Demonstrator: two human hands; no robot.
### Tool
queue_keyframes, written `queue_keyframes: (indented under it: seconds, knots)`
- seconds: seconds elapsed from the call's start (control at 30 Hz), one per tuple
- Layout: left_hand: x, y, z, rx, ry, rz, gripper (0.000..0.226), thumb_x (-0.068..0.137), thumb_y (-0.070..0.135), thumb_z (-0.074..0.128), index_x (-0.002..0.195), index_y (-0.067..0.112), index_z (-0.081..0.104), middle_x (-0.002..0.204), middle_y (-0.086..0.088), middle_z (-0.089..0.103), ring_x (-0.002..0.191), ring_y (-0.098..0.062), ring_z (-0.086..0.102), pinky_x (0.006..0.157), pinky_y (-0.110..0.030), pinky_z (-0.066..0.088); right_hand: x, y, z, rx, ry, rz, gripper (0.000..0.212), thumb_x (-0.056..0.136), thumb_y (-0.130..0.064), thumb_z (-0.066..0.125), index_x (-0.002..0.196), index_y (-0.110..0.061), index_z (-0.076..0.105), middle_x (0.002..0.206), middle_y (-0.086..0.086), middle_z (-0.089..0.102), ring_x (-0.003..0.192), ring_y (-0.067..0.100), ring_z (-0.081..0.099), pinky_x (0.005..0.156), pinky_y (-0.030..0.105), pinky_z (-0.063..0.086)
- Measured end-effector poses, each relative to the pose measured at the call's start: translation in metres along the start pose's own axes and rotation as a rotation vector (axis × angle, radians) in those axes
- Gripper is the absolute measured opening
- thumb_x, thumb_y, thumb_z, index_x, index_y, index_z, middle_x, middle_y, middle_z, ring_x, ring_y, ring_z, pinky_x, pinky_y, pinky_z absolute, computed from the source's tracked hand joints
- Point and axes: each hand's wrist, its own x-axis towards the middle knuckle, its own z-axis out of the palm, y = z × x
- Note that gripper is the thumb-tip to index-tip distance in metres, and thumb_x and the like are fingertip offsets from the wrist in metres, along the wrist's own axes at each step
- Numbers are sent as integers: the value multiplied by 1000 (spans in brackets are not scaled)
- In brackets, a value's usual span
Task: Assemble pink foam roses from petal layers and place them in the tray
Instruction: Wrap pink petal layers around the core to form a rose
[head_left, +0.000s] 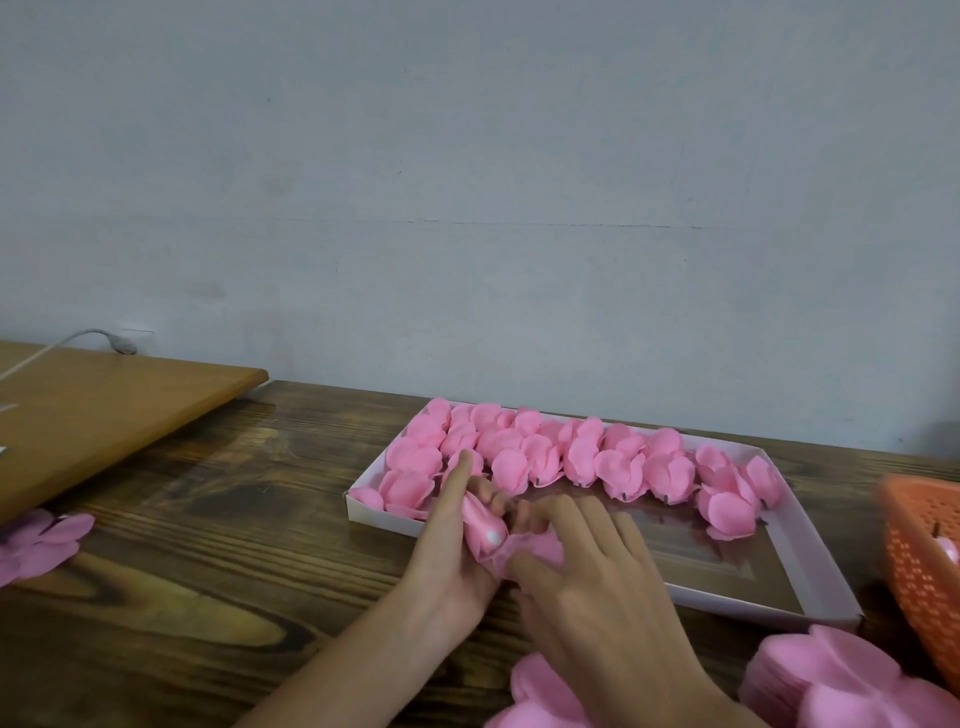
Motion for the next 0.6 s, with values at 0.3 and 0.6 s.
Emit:
queue_keyframes:
  seconds: [0.3,0.6]
  knots:
    - [-5,-3,3,109,-20,18,54,95,57,61,63,18,43,67,-1,39,53,-17,45,51,-25,41,-2,-2,5,69,119,-51,12,87,-11,66,86,-19,75,100,4,68,89,27,63,68,39,48]
    - [-6,-7,3,9,-120,-87,60,100,63,48,64,14,54,70,-3,44,60,-20,45,59,-30,39,-2,3,3,138,182,-129,24,81,-4,80,77,-27,75,81,-14,69,91,21,66,70,33,44]
